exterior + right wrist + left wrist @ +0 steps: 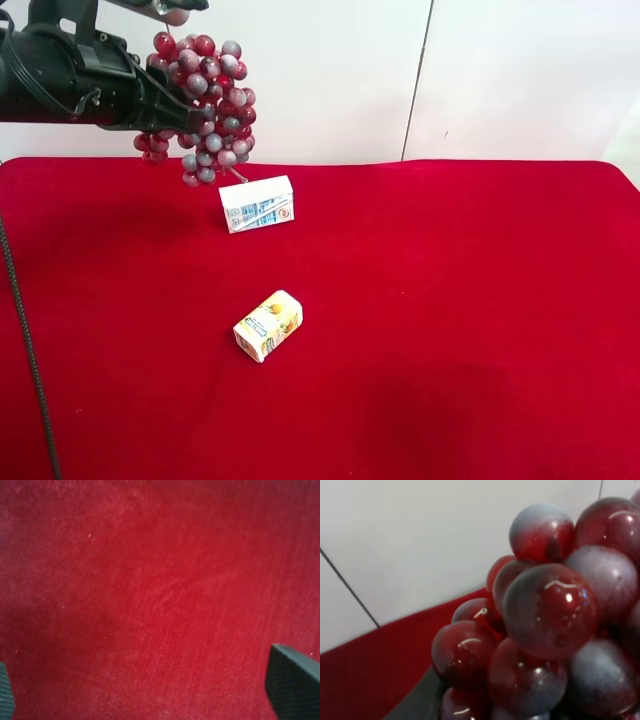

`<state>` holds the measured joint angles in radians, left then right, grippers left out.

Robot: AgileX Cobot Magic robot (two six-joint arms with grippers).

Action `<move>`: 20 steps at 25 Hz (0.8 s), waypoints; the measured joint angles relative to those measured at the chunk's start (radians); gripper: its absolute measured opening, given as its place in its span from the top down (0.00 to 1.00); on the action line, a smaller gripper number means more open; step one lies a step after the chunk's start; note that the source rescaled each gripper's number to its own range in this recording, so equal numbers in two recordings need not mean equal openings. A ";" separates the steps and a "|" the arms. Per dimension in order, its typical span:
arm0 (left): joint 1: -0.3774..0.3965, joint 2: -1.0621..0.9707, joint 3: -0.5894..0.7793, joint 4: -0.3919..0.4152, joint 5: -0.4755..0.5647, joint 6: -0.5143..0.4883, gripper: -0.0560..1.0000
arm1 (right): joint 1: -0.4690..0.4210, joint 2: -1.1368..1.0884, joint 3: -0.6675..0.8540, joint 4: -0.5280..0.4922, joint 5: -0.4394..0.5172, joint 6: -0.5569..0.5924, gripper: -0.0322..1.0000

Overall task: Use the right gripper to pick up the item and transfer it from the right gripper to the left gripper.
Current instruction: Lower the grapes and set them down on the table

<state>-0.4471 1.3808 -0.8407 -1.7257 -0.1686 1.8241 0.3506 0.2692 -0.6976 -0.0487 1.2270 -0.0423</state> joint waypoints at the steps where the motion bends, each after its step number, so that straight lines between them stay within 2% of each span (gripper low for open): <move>1: 0.000 0.000 0.007 0.000 -0.003 0.000 0.95 | 0.000 -0.029 0.028 0.001 0.000 0.006 0.00; 6: 0.000 -0.001 0.058 -0.003 -0.050 -0.001 0.95 | 0.000 -0.186 0.155 0.025 -0.003 0.021 0.00; 10: 0.000 -0.001 0.090 -0.003 -0.081 -0.003 0.95 | 0.000 -0.268 0.176 0.026 -0.062 0.021 0.00; 20: 0.000 0.002 0.150 -0.006 -0.132 -0.025 0.95 | 0.000 -0.272 0.213 0.034 -0.153 0.020 0.00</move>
<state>-0.4471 1.3831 -0.6906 -1.7313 -0.3009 1.7993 0.3506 -0.0026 -0.4851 -0.0148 1.0740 -0.0218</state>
